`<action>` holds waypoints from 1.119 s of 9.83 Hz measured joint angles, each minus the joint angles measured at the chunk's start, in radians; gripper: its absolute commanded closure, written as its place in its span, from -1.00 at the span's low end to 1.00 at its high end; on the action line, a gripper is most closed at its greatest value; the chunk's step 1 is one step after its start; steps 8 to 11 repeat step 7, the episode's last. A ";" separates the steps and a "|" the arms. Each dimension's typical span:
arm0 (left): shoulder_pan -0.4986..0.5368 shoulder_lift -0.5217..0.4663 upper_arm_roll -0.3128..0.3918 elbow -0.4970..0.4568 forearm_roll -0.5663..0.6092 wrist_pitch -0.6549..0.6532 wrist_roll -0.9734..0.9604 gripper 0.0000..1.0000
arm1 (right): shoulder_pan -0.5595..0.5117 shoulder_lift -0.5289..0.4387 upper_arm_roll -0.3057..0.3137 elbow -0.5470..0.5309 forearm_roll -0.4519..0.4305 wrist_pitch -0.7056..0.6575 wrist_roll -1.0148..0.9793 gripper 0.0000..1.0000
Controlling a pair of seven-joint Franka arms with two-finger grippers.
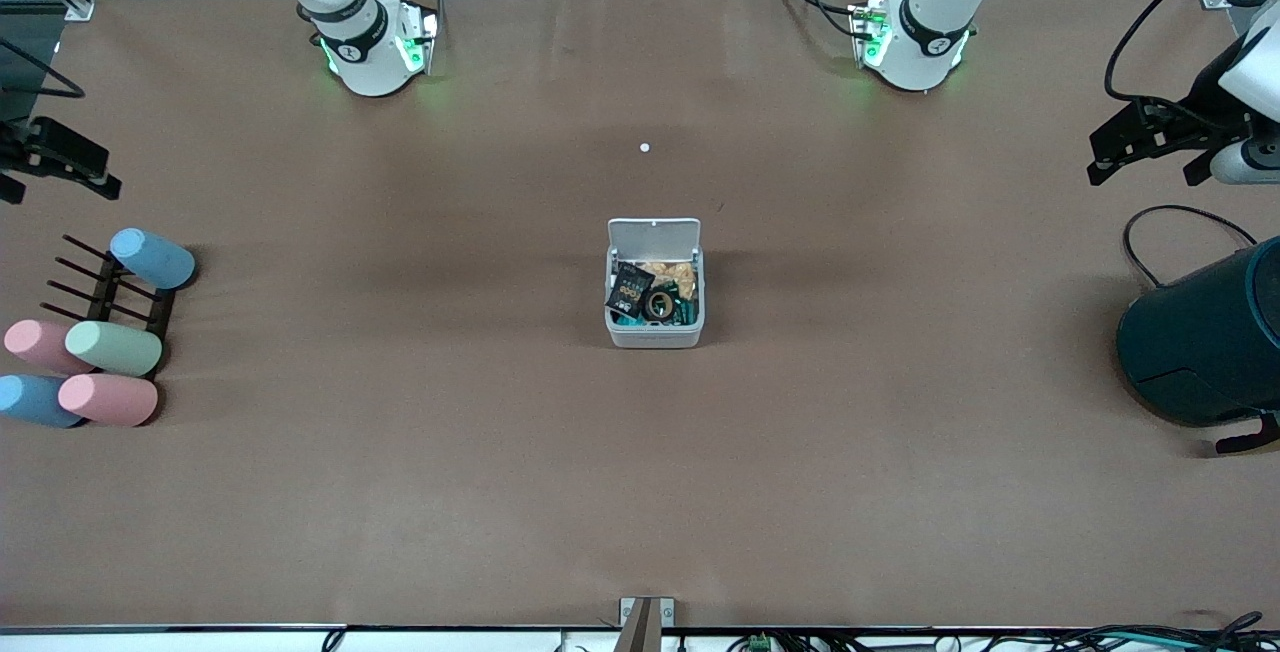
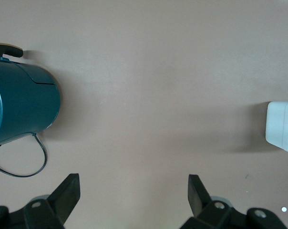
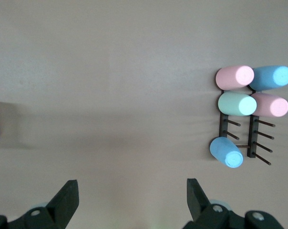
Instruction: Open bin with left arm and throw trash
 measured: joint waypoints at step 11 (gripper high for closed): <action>0.001 0.007 0.001 0.006 0.000 0.000 -0.001 -1.00 | -0.010 -0.021 -0.004 -0.118 0.000 0.074 0.002 -1.00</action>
